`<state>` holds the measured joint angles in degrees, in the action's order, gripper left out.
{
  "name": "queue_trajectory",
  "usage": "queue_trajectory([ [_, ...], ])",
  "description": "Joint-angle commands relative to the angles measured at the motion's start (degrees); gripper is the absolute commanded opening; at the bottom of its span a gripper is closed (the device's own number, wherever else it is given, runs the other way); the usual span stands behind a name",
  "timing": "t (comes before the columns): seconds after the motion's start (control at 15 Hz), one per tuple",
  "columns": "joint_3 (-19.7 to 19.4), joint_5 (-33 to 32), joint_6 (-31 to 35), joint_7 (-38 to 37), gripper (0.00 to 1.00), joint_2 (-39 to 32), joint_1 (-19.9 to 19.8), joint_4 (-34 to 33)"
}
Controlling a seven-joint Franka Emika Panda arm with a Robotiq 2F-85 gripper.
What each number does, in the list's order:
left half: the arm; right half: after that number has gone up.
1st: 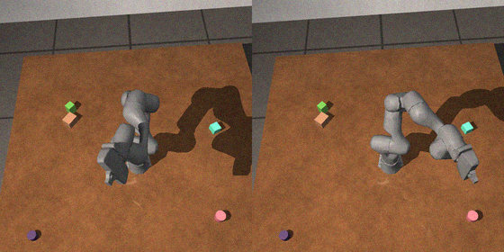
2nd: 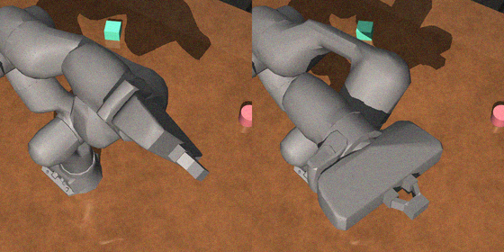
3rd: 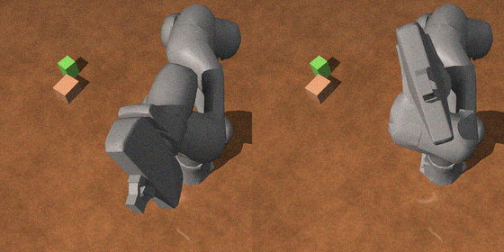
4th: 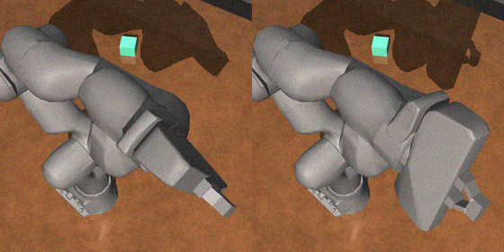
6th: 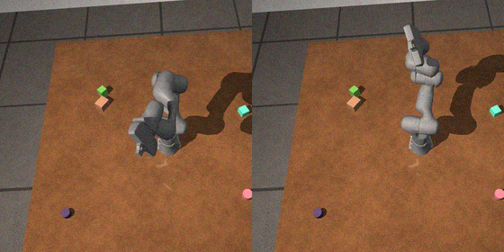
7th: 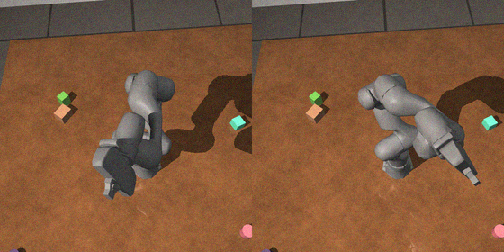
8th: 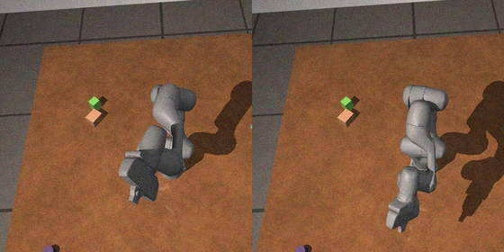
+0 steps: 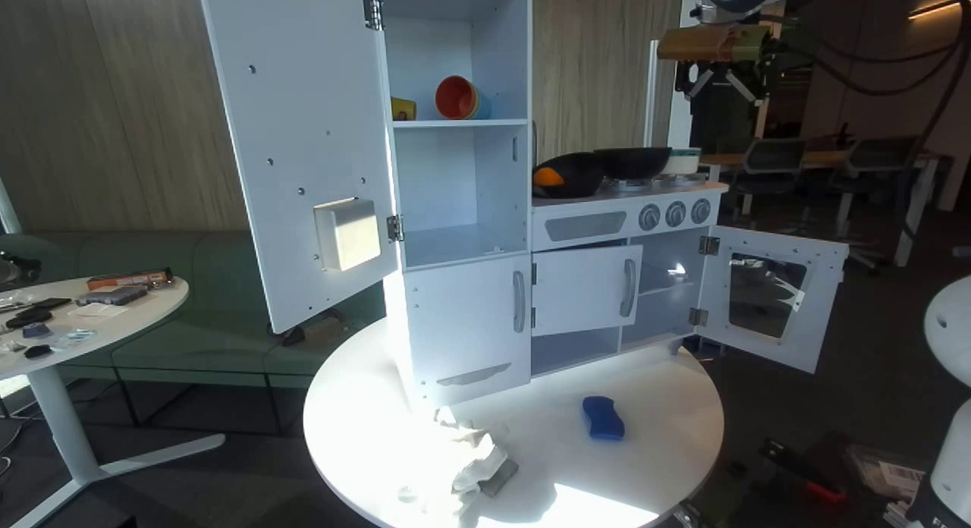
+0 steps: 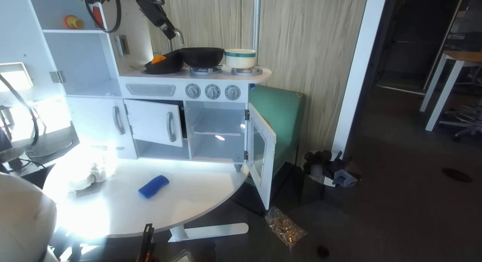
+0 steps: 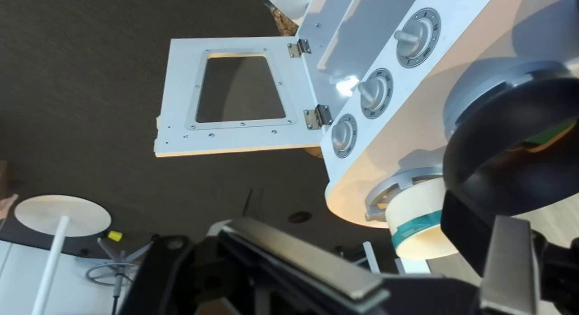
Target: Open the bottom right cabinet door, remove the black bowl from the cabinet, put it on the sink and then close the bottom right cabinet door
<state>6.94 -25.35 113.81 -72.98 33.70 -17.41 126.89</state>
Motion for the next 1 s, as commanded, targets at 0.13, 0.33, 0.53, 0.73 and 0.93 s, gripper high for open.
queue_trajectory([
  [0.13, -6.59, 0.99, -0.45, -5.49, 1.00, -6.54, -2.22, -5.94],
  [0.33, -10.97, 1.36, 0.13, -7.08, 1.00, -7.26, -3.26, -5.54],
  [0.53, -14.48, 0.62, 2.56, -8.32, 1.00, -8.60, -4.62, -4.04],
  [0.73, -16.52, -1.47, 8.71, -8.27, 1.00, -11.16, -5.70, -2.43],
  [0.93, -17.45, -4.04, 17.88, -8.01, 1.00, -14.22, -6.54, -0.76],
])
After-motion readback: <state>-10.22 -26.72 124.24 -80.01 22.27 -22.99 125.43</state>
